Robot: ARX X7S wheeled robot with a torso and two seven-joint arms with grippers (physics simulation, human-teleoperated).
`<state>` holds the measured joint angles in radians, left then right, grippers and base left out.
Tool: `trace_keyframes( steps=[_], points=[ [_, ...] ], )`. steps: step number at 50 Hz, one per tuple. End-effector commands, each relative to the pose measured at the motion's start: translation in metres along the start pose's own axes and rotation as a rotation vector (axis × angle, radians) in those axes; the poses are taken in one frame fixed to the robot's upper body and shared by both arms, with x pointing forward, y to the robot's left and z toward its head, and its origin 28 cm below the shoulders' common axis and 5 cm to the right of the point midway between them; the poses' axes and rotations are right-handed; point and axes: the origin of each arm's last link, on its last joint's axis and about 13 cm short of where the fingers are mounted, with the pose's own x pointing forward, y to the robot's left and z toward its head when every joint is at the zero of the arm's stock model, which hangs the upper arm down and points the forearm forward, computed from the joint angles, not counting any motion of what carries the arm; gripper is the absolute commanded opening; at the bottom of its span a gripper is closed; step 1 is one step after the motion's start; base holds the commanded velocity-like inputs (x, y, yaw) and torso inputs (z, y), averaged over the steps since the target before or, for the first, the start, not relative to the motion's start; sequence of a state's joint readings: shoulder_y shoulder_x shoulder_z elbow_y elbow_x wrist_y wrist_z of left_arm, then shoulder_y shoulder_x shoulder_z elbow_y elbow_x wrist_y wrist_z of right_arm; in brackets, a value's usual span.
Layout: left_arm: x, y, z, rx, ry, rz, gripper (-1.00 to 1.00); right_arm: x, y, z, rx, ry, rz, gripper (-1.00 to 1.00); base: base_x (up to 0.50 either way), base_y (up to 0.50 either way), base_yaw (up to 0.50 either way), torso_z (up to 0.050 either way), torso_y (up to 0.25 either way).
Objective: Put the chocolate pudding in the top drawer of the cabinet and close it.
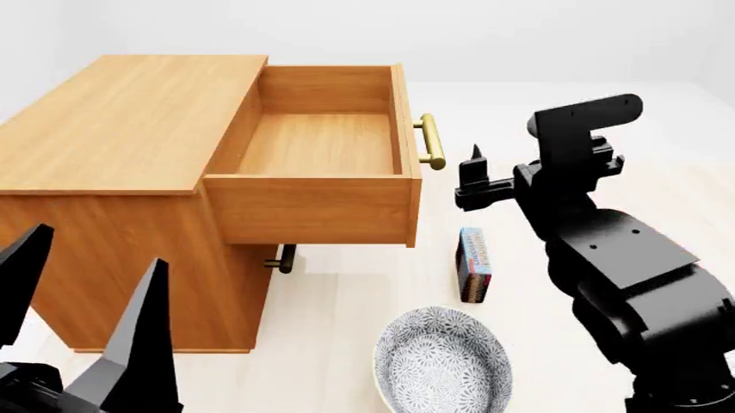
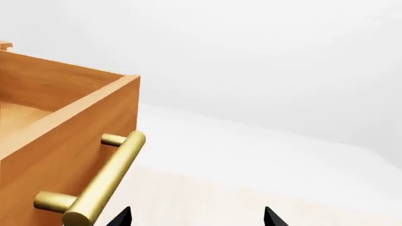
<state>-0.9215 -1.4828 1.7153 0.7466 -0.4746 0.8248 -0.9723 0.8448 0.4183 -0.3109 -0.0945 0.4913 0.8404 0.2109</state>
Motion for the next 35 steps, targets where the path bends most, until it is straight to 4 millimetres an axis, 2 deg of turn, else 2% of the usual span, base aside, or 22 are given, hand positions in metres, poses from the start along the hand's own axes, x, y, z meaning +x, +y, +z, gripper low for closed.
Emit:
trace_keyframes(
  steps=[1, 7, 18, 26, 30, 31, 33, 35],
  points=[
    [-0.003, 0.003, -0.013, -0.005, -0.073, 0.074, 1.00, 0.036, -0.011, 0.008, 0.061, 0.180, 0.038, 1.00, 0.00, 0.00, 0.00, 0.000, 0.000],
    [-0.008, 0.004, -0.022, 0.055, -0.055, 0.152, 1.00, 0.046, -0.013, 0.005, 0.084, 0.223, 0.040, 1.00, 0.00, 0.00, 0.00, 0.000, 0.000],
    [-0.025, 0.001, -0.020, 0.136, -0.028, 0.175, 1.00, 0.059, -0.014, -0.002, 0.085, 0.301, 0.039, 1.00, 0.00, 0.00, 0.00, 0.000, 0.000],
    [-0.024, 0.002, -0.022, 0.119, -0.005, 0.171, 1.00, 0.071, -0.012, -0.002, 0.084, 0.400, 0.053, 1.00, 0.00, 0.00, 0.00, 0.000, 0.000],
    [-0.025, 0.002, -0.024, 0.132, 0.000, 0.150, 1.00, 0.082, -0.013, -0.005, 0.089, 0.468, 0.044, 1.00, 0.00, 0.00, 0.00, 0.000, 0.000],
    [-0.024, 0.003, -0.026, 0.119, 0.026, 0.141, 1.00, 0.089, -0.007, 0.001, 0.100, 0.457, 0.055, 1.00, 0.00, 0.00, 0.00, 0.000, 0.000],
    [-0.023, 0.005, -0.028, 0.111, 0.052, 0.132, 1.00, 0.086, -0.007, -0.016, 0.143, 0.570, 0.025, 1.00, 0.00, 0.00, 0.00, 0.000, 0.000],
    [-0.023, 0.005, -0.029, 0.110, 0.063, 0.128, 1.00, 0.085, -0.006, -0.018, 0.158, 0.597, 0.020, 1.00, 0.00, 0.00, 0.00, 0.000, 0.000]
  ],
)
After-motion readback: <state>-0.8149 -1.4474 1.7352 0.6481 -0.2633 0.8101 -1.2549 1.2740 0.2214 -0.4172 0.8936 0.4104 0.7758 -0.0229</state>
